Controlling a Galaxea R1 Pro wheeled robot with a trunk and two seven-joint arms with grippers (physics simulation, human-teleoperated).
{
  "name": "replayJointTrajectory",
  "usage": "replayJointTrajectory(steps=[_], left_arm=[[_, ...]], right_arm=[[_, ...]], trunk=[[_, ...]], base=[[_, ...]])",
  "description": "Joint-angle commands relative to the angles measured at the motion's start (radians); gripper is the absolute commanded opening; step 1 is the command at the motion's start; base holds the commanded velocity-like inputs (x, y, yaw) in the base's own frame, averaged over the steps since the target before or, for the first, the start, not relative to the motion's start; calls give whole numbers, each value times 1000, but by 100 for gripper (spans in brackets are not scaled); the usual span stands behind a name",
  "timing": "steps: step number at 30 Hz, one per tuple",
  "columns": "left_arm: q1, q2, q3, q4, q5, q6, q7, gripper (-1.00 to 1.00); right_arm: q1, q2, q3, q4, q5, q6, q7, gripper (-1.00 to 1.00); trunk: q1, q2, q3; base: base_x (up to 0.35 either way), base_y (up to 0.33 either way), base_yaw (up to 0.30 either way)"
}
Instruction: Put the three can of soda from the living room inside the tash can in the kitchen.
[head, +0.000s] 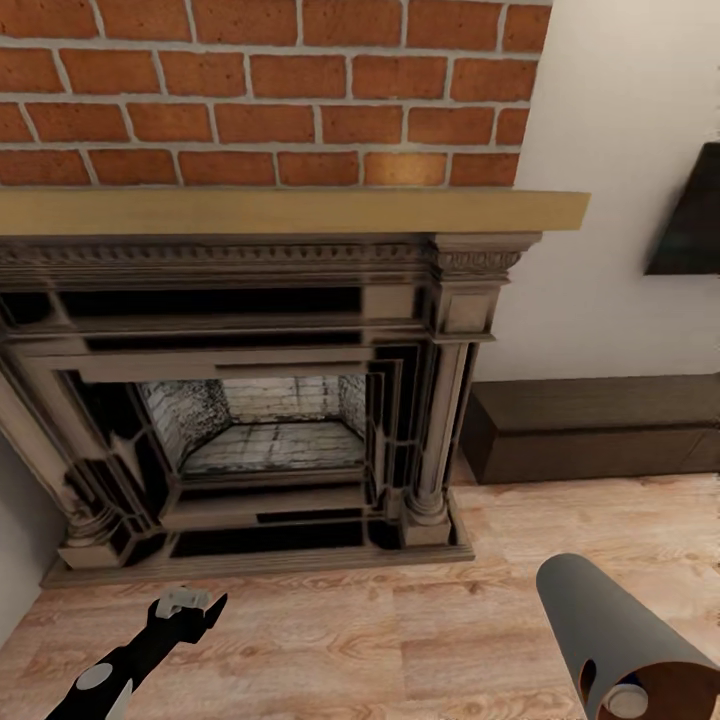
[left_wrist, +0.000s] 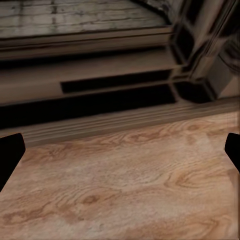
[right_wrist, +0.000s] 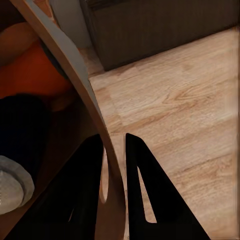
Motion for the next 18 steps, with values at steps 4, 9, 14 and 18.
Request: replayJointTrajectory(steps=[4,9,14,18], left_arm=[[0,0,0,0,0,1,0,100],[-1,0,1,0,0,6,1,100],[-1,0,1,0,0,8,1,100],[-1,0,2,1,-2,14,2,100]], right_arm=[[-1,1,-6,-2,-1,-3,7,-100],[-1,0,1,-13,0,-3,17,-100],[-1,-3,3,-19,-1,-3,25,-100],[-2,-6,3,-70,-2,3,35,-100]], trunk=[[0,0,-1],[0,0,-1],[0,0,-1],[0,0,-1]], base=[[5,-6,-45],[1,-1,-8],[0,0,-1],[0,0,0]])
